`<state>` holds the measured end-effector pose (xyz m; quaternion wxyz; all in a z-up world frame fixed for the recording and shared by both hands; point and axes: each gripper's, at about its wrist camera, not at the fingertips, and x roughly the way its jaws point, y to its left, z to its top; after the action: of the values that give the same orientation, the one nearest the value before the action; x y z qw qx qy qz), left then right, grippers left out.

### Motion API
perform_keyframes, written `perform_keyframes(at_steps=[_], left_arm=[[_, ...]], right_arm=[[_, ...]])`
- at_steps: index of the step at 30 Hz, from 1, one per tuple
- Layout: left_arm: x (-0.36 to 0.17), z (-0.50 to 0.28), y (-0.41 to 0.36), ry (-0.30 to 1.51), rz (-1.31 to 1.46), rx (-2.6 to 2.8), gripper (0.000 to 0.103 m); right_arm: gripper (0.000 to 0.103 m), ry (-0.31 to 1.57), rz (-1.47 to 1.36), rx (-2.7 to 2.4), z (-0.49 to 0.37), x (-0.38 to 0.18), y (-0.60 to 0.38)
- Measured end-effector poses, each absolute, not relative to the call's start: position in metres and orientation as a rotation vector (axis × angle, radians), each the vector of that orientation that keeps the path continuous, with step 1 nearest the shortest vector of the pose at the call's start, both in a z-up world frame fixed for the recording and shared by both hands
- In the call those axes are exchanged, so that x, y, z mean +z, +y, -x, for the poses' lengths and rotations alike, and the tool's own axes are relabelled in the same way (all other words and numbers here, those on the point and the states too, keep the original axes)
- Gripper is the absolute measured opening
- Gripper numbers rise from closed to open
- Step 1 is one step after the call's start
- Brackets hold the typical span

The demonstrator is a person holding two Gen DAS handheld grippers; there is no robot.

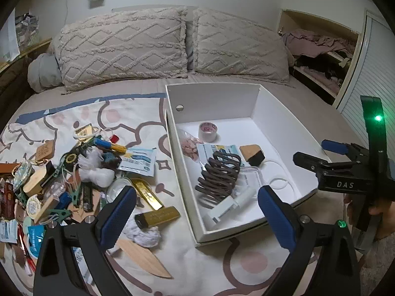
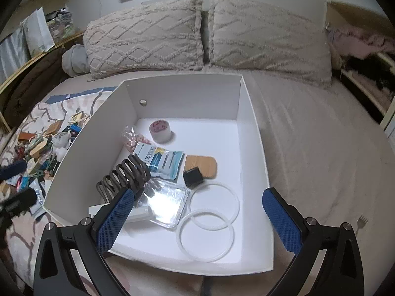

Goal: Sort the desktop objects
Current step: 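Withdraw both open tools up and away from the box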

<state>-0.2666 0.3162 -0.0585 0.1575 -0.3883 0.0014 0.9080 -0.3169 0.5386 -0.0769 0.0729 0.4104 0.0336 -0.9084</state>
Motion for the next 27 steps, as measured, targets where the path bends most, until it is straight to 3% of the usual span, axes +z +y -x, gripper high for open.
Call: perform_keyframes(at_steps=[27], left_arm=[[-0.014, 0.254, 0.189, -0.065, 0.948, 2.703, 0.099]], right_arm=[[0.103, 0.031, -0.951, -2.829, 0.256, -0.011, 0.458]])
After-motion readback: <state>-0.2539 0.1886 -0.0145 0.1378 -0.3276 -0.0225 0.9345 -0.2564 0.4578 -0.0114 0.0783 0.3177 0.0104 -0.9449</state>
